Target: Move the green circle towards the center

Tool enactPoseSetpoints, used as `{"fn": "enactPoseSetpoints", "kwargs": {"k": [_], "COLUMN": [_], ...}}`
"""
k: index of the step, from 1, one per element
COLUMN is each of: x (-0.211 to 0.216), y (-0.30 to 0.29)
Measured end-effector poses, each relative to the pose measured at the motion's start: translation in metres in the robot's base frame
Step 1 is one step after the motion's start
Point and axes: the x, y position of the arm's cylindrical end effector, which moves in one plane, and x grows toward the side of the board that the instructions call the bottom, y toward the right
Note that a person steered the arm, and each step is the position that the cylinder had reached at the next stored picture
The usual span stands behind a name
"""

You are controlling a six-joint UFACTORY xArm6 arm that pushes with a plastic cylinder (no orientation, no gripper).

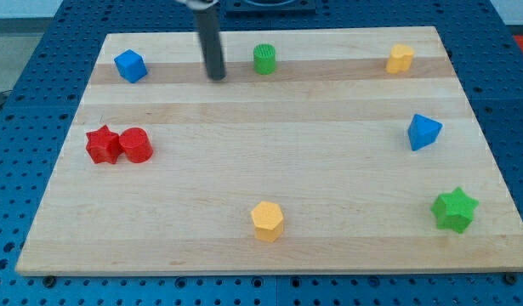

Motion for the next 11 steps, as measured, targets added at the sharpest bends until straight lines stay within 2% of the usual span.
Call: {"fn": "enactPoseSetpoints", "kwargs": {"k": [1, 2, 3, 4, 5, 9, 11], "x": [-0.007, -0.063, -0.067, -0.067, -0.050, 0.073, 0.073], "y": [0.001, 0.035, 0.075, 0.075, 0.072, 0.053, 0.053]}}
